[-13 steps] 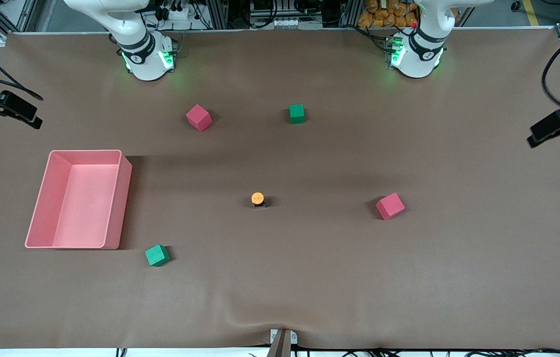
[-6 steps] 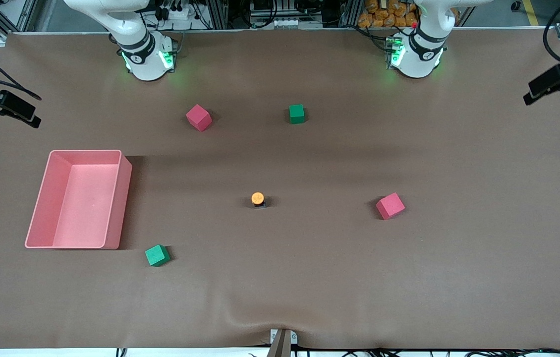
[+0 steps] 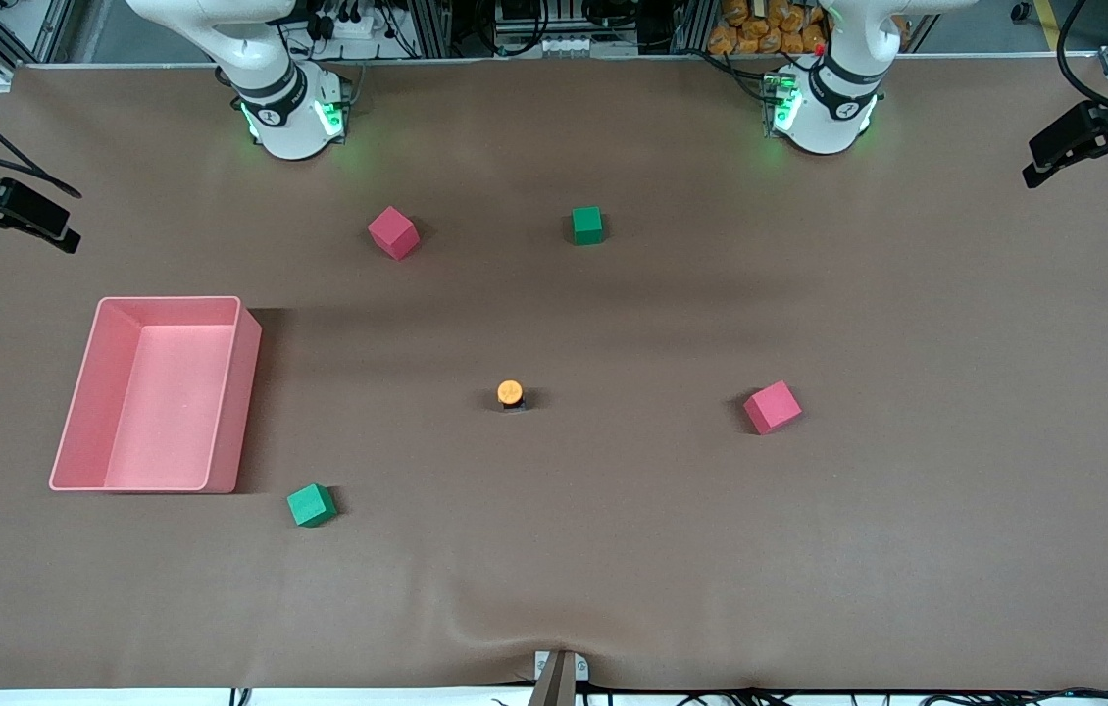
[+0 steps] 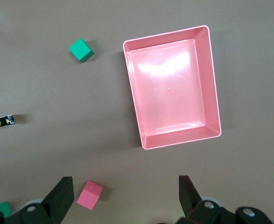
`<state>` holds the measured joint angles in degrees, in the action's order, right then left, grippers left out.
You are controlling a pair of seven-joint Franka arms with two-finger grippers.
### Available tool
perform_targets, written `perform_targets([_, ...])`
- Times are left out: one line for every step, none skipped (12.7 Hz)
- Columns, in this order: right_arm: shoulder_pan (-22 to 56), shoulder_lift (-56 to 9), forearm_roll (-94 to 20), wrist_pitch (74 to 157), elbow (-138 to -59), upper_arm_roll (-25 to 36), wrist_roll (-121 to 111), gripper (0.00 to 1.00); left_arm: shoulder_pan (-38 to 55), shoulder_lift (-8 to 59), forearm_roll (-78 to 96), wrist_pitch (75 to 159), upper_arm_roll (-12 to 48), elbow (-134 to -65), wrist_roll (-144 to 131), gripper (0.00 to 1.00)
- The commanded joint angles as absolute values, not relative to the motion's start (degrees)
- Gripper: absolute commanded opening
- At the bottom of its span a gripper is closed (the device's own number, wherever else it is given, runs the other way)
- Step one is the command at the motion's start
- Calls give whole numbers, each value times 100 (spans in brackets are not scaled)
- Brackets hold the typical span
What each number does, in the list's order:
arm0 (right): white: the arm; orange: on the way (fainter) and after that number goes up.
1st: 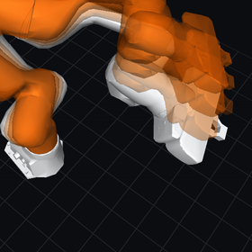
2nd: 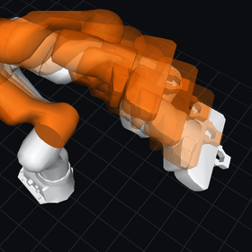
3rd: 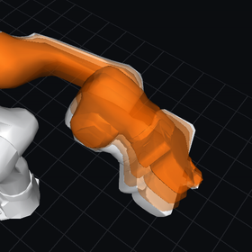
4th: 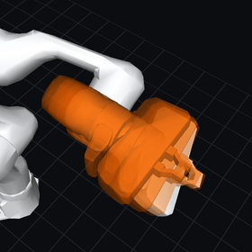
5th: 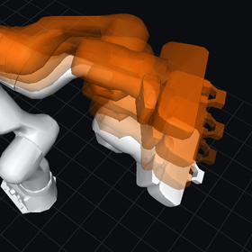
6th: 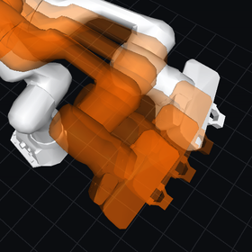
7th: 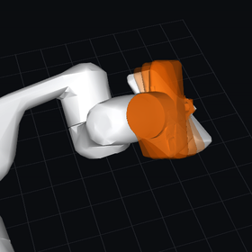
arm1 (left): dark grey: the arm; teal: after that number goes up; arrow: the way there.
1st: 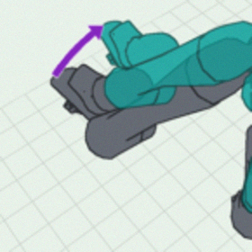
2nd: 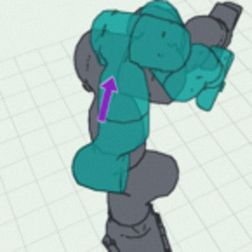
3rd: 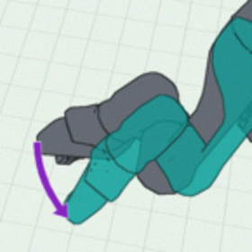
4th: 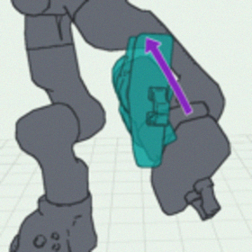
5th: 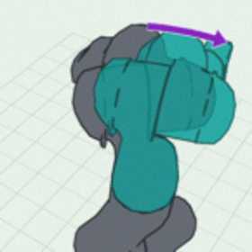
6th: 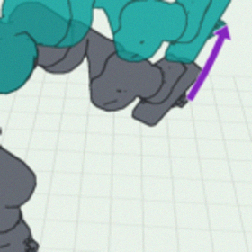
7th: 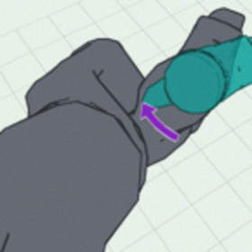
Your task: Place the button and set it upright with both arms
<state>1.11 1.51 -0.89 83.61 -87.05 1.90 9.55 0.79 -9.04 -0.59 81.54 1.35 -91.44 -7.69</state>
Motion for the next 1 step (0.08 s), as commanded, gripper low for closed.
perform_targets([26,264,-123,8341,-8807,149,897,100,70,-756,-176,8104,141,-8842,-677,100])
